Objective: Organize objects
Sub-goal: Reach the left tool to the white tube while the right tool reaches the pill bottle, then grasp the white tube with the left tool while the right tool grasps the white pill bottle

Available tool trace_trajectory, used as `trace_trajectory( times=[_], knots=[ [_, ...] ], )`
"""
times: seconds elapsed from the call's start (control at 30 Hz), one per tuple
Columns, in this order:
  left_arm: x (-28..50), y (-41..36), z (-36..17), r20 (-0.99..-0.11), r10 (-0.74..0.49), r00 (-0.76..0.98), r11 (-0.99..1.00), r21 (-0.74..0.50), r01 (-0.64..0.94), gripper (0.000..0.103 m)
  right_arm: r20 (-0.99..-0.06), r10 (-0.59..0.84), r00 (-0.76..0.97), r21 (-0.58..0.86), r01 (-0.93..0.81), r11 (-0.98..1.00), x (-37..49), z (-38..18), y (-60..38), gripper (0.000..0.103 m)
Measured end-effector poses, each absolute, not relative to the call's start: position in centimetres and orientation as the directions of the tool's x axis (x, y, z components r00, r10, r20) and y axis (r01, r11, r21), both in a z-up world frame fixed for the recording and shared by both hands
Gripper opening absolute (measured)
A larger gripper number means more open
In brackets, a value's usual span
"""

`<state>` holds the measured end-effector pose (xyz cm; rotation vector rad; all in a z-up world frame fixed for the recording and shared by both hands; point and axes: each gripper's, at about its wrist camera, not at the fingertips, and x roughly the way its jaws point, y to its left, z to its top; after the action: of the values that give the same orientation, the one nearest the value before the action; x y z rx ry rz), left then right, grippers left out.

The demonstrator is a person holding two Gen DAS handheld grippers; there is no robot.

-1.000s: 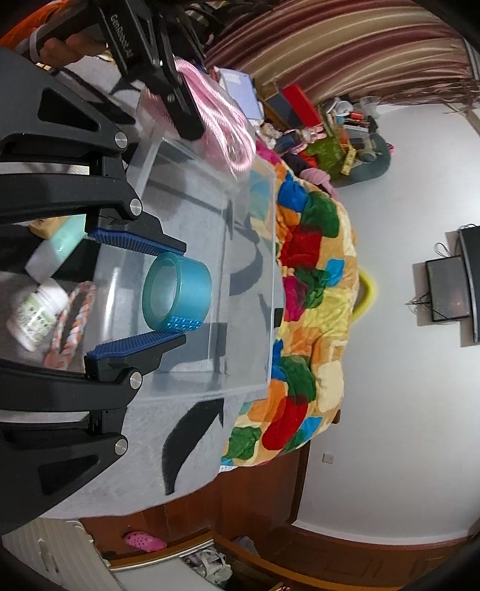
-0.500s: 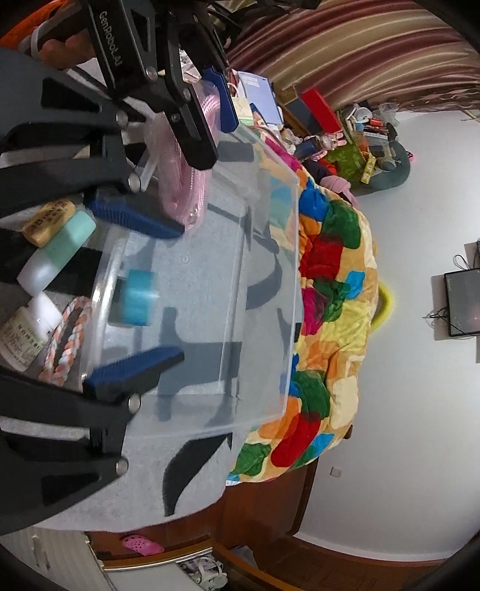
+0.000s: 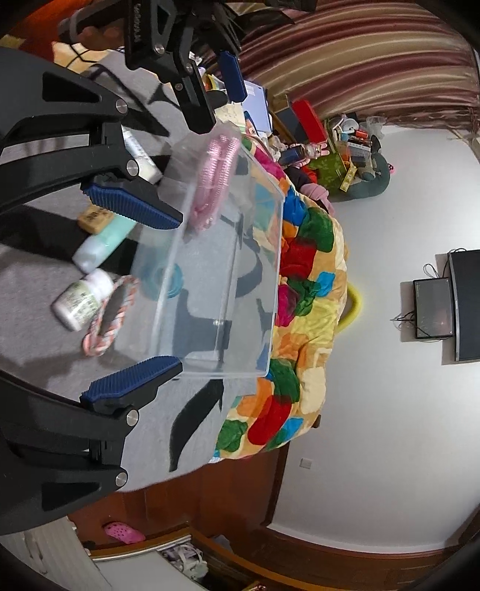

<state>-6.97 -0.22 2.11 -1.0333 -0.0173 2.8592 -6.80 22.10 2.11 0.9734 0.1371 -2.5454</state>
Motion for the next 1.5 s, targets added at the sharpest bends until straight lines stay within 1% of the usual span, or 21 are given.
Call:
trace_trajectory(
  times=[0.1, 0.23, 0.3, 0.37, 0.43, 0.5, 0.57, 0.63, 0.67, 0.7, 0.77, 0.8, 0.83, 0.87, 1.0, 1.17, 1.23, 1.5],
  knots=[
    [-6.3, -0.3, 1.0, -0.655, 0.098, -0.75, -0.995, -0.039, -0.096, 0.094, -0.666, -0.338, -0.665, 0.053, 0.41, -0.911, -5.9, 1.3, 22.6, 0.068],
    [-5.8, -0.5, -1.4, -0.698, 0.093, -0.71, -0.994, -0.029, -0.102, 0.094, -0.705, -0.33, -0.628, 0.068, 0.403, -0.913, -5.4, -1.4, 23.4, 0.068],
    [-5.8, -0.7, -2.8, -0.721, 0.094, -0.686, -0.994, -0.032, -0.103, 0.091, -0.728, -0.319, -0.607, 0.066, 0.401, -0.914, -5.6, -2.7, 23.5, 0.068],
    [-5.8, -0.9, -4.1, -0.746, 0.099, -0.659, -0.994, -0.037, -0.107, 0.078, -0.752, -0.314, -0.58, 0.072, 0.401, -0.913, -5.8, -4.0, 23.6, 0.068],
    [-5.9, -1.0, -5.3, -0.765, 0.101, -0.637, -0.993, -0.042, -0.107, 0.073, -0.764, -0.313, -0.564, 0.078, 0.401, -0.913, -6.0, -4.9, 23.7, 0.067],
    [-6.1, -0.9, -6.1, -0.777, 0.1, -0.621, -0.994, -0.043, -0.105, 0.066, -0.766, -0.321, -0.556, 0.085, 0.408, -0.909, -6.3, -5.2, 23.7, 0.061],
    [-6.5, -0.8, -6.6, -0.785, 0.102, -0.611, -0.993, -0.047, -0.105, 0.056, -0.765, -0.332, -0.552, 0.092, 0.416, -0.905, -6.6, -5.3, 23.6, 0.058],
    [-6.9, -0.7, -6.9, -0.786, 0.104, -0.609, -0.993, -0.049, -0.106, 0.05, -0.765, -0.34, -0.546, 0.092, 0.43, -0.898, -7.1, -5.3, 23.4, 0.055],
    [-7.0, -0.6, -7.0, -0.784, 0.101, -0.613, -0.993, -0.045, -0.106, 0.045, -0.769, -0.34, -0.542, 0.091, 0.434, -0.896, -7.2, -5.4, 23.3, 0.05],
    [-7.0, -0.5, -7.0, -0.78, 0.1, -0.617, -0.993, -0.042, -0.108, 0.042, -0.773, -0.34, -0.535, 0.092, 0.436, -0.895, -7.4, -5.6, 23.2, 0.048],
    [-6.9, -0.4, -7.1, -0.772, 0.1, -0.627, -0.993, -0.039, -0.11, 0.029, -0.773, -0.349, -0.529, 0.103, 0.438, -0.893, -7.4, -5.7, 23.2, 0.044],
    [-6.7, -0.4, -7.1, -0.768, 0.1, -0.633, -0.993, -0.038, -0.111, 0.026, -0.772, -0.359, -0.524, 0.115, 0.44, -0.891, -7.4, -5.7, 23.3, 0.04],
    [-6.5, -0.4, -7.1, -0.765, 0.101, -0.636, -0.993, -0.037, -0.112, 0.018, -0.772, -0.365, -0.521, 0.121, 0.443, -0.888, -7.3, -5.7, 23.3, 0.036],
    [-6.2, -0.5, -7.1, -0.761, 0.101, -0.64, -0.993, -0.039, -0.11, 0.015, -0.771, -0.368, -0.52, 0.123, 0.445, -0.887, -7.1, -5.7, 23.3, 0.035],
    [-5.1, -0.9, -6.8, -0.752, 0.103, -0.652, -0.994, -0.049, -0.1, 0.015, -0.767, -0.361, -0.53, 0.11, 0.445, -0.889, -6.2, -5.6, 23.3, 0.035],
    [-3.8, -1.4, -5.6, -0.729, 0.103, -0.677, -0.995, -0.066, -0.08, 0.015, -0.742, -0.382, -0.551, 0.134, 0.437, -0.89, -5.1, -4.5, 23.9, 0.034],
    [-3.5, -1.6, -4.6, -0.711, 0.106, -0.696, -0.994, -0.074, -0.077, 0.015, -0.725, -0.396, -0.564, 0.147, 0.435, -0.888, -4.8, -3.6, 24.1, 0.027],
    [-3.1, -1.6, 0.1, -0.612, 0.121, -0.782, -0.992, -0.091, -0.082, 0.015, -0.665, -0.427, -0.612, 0.17, 0.433, -0.885, -4.9, -0.7, 24.0, 0.027]
  ],
)
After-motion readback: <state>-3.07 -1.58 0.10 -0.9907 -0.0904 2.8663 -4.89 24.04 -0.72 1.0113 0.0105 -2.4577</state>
